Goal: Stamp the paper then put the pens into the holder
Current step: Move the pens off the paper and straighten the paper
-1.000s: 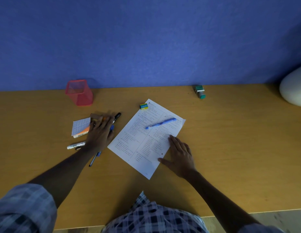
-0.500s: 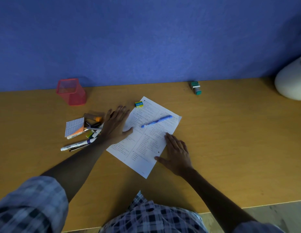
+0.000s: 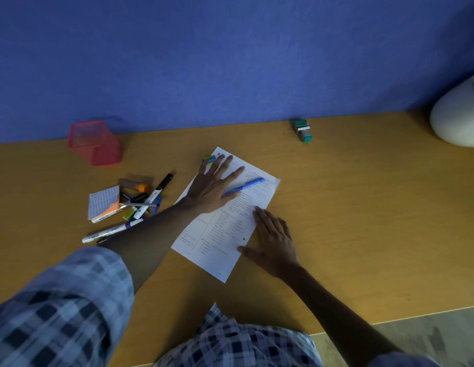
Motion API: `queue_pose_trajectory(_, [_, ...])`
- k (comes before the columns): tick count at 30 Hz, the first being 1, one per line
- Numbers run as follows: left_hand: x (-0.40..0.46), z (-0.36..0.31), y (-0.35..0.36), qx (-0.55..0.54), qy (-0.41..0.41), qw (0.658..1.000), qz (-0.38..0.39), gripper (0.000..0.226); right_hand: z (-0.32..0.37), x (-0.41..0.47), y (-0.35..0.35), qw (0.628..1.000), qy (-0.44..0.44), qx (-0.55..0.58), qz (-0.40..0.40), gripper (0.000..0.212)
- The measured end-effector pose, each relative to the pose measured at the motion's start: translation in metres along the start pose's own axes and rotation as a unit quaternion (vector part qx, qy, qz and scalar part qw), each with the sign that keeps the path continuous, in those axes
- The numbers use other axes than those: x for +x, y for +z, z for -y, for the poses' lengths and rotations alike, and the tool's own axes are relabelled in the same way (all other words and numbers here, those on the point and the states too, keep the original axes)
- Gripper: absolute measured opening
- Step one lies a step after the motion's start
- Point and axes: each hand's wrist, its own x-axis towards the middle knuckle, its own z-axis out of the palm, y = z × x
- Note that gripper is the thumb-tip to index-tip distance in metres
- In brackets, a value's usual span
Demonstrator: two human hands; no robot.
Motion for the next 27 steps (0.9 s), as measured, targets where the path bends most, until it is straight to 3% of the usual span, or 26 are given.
queue_pose_trajectory(11, [0.024, 0.000, 0.010, -0.003, 0.008, 1.000, -0.016, 0.045, 0.003, 0.001, -0.001, 1.000, -0.005, 0.008, -0.008, 0.097])
queue_pose_trajectory(16, [0.026, 0.010, 0.010, -0.002, -0.017, 0.996, -0.084, 0.022, 0.003, 0.002, -0.001, 1.000, -0.005, 0.012, -0.011, 0.096])
queue_pose_trajectory(20, [0.025, 0.023, 0.011, -0.015, -0.031, 0.994, -0.107, 0.028, 0.005, 0.003, -0.004, 1.000, -0.006, 0.013, -0.017, 0.096])
queue_pose_trajectory(27, [0.017, 0.034, 0.013, -0.038, -0.080, 0.993, -0.075, 0.020, 0.003, 0.003, -0.002, 1.000, -0.004, -0.003, -0.002, 0.099])
